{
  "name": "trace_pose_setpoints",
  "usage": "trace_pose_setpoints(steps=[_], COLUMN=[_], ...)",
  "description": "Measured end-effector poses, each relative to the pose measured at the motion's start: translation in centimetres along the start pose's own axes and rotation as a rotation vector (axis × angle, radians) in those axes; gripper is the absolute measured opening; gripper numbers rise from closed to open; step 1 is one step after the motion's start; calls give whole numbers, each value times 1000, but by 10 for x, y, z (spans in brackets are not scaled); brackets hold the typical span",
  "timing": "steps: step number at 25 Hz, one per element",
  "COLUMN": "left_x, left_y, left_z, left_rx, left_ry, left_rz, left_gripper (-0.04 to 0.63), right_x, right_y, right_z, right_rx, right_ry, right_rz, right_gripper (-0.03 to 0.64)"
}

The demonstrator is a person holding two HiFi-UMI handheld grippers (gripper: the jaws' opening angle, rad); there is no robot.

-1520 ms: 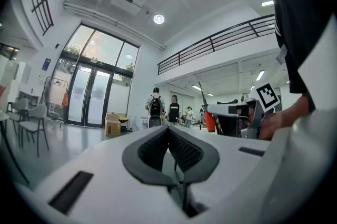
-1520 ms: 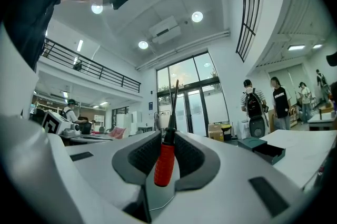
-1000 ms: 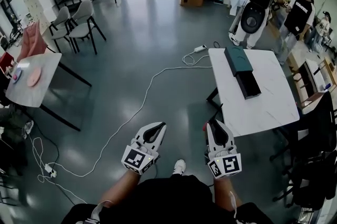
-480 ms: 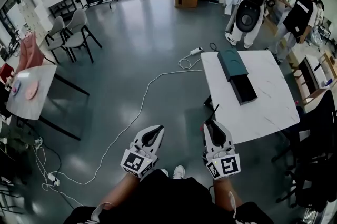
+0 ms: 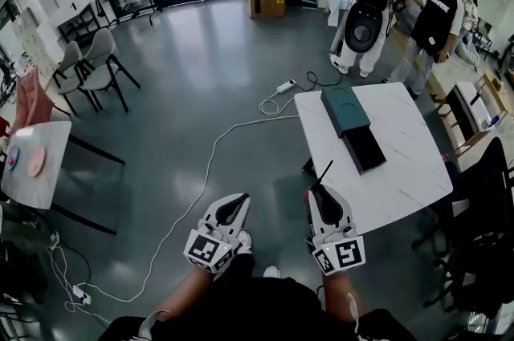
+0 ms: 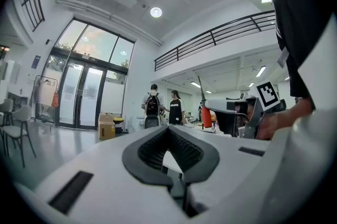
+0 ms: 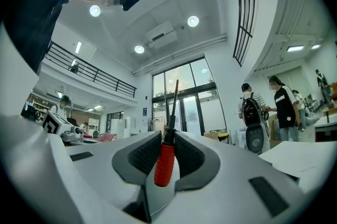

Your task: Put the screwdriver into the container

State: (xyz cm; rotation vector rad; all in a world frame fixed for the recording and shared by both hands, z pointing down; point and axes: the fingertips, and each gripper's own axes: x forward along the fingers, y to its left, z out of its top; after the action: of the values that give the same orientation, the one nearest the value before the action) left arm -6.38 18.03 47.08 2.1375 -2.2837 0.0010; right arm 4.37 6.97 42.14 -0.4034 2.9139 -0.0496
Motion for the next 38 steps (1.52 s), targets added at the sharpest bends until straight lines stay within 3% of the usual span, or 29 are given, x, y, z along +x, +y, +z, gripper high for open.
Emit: trace_pose_setpoints(steps=[9,18,24,29,35,38], left_x=[48,78,100,130,183,216], left_y=[65,116,121,114,103,97], left_z=[21,17,8,-1,-7,-4], left_rx=[11,10,0,-6,-33,-2], left_ry=[-24,-17,-10,70,61,19], left_rz=[-103,-230,-316,-377,-431,-472], left_gripper=[5,6,6,6,5,5], right_x=[68,109,111,110,110,110], right_y=[-14,-16,-25,-51,-100,-128], right_z=[4,-13,-24,-29,-37,-45], right_rx=[-46,-65,-71,-80,-81,-82], right_ry=[0,34,60,73,82,85], right_rz=[-88,-215,-291,-352,-422,-455], right_gripper=[92,92,92,92,92,92])
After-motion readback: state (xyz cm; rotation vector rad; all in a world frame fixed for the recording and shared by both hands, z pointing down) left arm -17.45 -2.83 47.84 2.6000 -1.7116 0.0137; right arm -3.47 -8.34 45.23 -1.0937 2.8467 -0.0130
